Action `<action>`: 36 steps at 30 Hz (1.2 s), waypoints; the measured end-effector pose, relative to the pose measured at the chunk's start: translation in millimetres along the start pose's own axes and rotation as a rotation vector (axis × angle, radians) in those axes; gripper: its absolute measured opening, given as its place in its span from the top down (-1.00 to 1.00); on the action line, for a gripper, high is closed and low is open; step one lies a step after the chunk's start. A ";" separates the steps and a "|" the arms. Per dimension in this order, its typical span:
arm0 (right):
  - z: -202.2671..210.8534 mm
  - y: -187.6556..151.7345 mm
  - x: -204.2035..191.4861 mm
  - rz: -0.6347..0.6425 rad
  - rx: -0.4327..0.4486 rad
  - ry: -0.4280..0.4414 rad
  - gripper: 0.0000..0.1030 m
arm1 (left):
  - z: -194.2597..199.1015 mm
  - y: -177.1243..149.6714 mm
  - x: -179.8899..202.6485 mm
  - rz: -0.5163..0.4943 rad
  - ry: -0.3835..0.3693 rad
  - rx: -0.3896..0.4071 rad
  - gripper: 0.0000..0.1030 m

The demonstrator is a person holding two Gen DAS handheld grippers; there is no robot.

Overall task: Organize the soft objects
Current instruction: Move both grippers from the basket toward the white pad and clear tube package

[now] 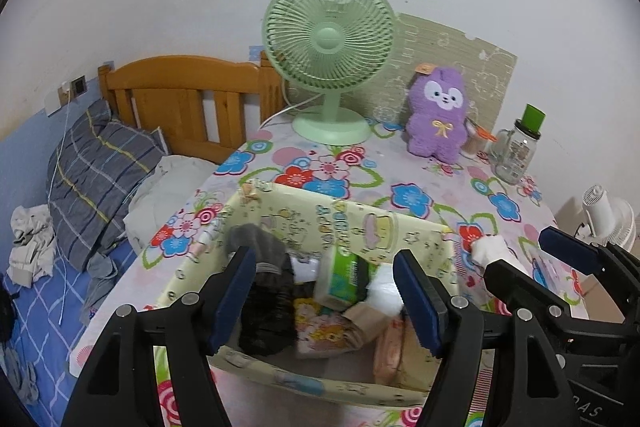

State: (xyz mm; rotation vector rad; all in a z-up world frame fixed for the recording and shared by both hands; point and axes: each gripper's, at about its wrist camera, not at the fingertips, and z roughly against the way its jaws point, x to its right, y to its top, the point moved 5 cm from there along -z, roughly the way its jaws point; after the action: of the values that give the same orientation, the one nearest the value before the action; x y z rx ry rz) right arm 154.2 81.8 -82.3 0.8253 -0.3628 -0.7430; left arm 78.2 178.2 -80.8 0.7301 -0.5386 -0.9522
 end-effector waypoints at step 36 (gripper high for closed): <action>43.0 -60.4 111.0 -0.174 -0.011 -0.111 -0.44 | -8.9 -24.1 130.3 -0.191 -0.087 -0.041 -0.42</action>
State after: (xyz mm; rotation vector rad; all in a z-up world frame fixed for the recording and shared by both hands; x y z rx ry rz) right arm 180.1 -48.0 -100.0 0.8136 -0.3891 -0.9547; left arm 134.5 58.6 -92.3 0.7142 -0.5305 -1.1736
